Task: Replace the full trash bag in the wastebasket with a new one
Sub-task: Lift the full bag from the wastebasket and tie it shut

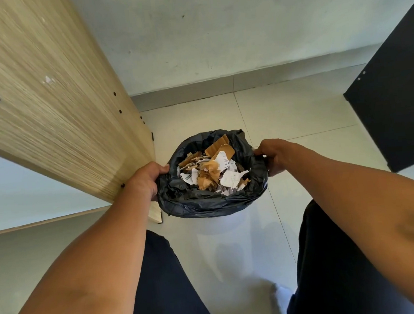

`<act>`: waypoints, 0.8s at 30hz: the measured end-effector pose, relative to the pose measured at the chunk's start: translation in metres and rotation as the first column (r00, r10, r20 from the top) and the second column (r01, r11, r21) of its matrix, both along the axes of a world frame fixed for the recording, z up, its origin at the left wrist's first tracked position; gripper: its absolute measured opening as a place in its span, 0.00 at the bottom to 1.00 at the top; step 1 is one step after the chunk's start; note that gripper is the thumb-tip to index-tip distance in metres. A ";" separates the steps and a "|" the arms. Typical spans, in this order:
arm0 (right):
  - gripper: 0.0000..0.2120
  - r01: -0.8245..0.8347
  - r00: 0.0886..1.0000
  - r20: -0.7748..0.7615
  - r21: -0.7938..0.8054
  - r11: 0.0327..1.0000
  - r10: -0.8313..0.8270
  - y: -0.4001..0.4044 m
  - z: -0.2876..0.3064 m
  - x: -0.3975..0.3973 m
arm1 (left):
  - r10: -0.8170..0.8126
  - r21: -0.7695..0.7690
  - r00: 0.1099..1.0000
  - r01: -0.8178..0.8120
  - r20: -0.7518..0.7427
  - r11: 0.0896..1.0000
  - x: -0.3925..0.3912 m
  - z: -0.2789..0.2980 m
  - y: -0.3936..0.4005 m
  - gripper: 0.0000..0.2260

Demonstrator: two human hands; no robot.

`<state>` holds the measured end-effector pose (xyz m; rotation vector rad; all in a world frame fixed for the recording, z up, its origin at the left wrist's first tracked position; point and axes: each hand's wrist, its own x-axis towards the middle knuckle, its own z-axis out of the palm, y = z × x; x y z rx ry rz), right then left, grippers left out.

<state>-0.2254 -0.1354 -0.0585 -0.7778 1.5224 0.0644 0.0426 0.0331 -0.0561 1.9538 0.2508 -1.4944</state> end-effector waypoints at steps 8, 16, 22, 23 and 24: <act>0.11 -0.589 0.802 -0.523 -0.612 0.528 0.289 0.019 -0.003 0.018 | -0.306 0.146 0.451 0.355 0.838 0.924 -0.025 -0.012 -0.007 0.10; 0.06 -0.265 0.961 -0.230 -0.593 0.761 0.155 0.015 -0.011 0.011 | 0.150 -0.212 0.922 -0.076 0.357 0.974 -0.020 -0.011 -0.012 0.16; 0.17 0.104 0.982 0.171 -0.124 0.987 -0.082 0.008 -0.006 0.005 | 0.031 -0.108 0.997 -0.039 -0.072 0.993 -0.006 -0.006 -0.008 0.12; 0.16 0.107 0.976 0.196 -0.051 0.993 -0.095 0.006 -0.006 0.003 | 0.018 -0.087 0.995 -0.026 -0.096 0.996 -0.003 -0.004 -0.006 0.12; 0.15 0.103 0.973 0.207 0.011 0.995 -0.103 0.005 -0.006 0.002 | 0.021 -0.069 0.993 -0.030 -0.115 0.997 0.000 -0.005 -0.006 0.12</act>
